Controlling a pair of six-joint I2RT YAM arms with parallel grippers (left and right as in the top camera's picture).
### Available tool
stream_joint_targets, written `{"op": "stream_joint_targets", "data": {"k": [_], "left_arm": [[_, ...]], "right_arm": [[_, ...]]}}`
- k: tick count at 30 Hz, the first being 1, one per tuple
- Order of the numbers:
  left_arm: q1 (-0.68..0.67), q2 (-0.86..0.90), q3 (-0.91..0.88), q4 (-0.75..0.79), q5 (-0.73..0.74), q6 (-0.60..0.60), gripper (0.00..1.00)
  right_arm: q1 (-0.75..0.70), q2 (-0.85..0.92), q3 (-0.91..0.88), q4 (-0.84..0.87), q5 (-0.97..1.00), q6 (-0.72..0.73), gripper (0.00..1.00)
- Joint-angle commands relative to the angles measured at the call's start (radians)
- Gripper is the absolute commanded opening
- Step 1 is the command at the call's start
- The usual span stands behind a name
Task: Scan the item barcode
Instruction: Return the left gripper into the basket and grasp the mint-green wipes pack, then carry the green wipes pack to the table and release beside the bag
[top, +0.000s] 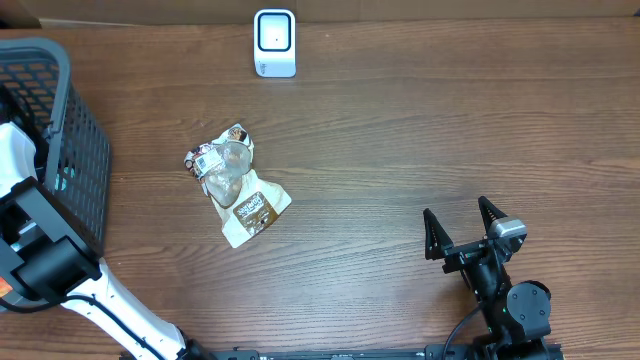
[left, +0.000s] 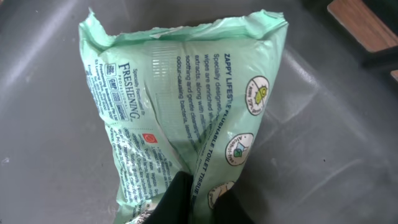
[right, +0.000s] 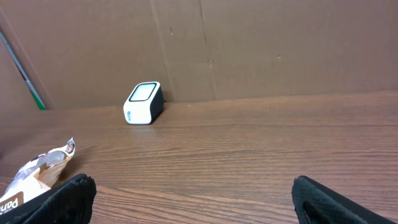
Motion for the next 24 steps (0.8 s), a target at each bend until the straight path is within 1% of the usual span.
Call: {"op": "stream_joint_targets", "data": {"k": [1, 4, 8, 11, 12, 13, 18, 22, 24], "left_arm": [[0.0, 0.045, -0.027, -0.048, 0.033, 0.0, 0.04], [0.0, -0.001, -0.024, -0.065, 0.033, -0.008, 0.04], [0.0, -0.124, -0.024, -0.066, 0.033, -0.051, 0.04], [0.0, -0.257, -0.024, -0.061, 0.033, -0.085, 0.04], [0.0, -0.35, -0.024, -0.06, 0.033, -0.103, 0.05], [0.0, -0.396, -0.024, -0.06, 0.033, -0.115, 0.04], [-0.011, -0.623, -0.024, -0.063, 0.058, -0.131, 0.04], [-0.068, -0.791, -0.024, -0.081, 0.106, -0.131, 0.04], [-0.125, -0.859, -0.024, -0.099, 0.12, -0.131, 0.04]], "right_arm": [[-0.003, -0.012, -0.011, 0.003, -0.001, -0.004, 1.0], [-0.003, -0.012, -0.011, 0.003, -0.001, -0.004, 1.0], [-0.003, -0.012, -0.011, 0.003, -0.001, -0.004, 1.0], [-0.003, -0.012, -0.011, 0.003, -0.001, -0.004, 1.0], [-0.003, -0.012, -0.011, 0.003, -0.001, -0.004, 1.0], [-0.003, -0.012, -0.011, 0.003, -0.001, -0.004, 1.0], [-0.003, -0.012, -0.011, 0.003, -0.001, -0.004, 1.0], [-0.003, -0.012, -0.011, 0.003, -0.001, -0.004, 1.0], [-0.003, -0.012, -0.011, 0.003, -0.001, -0.004, 1.0]]}}
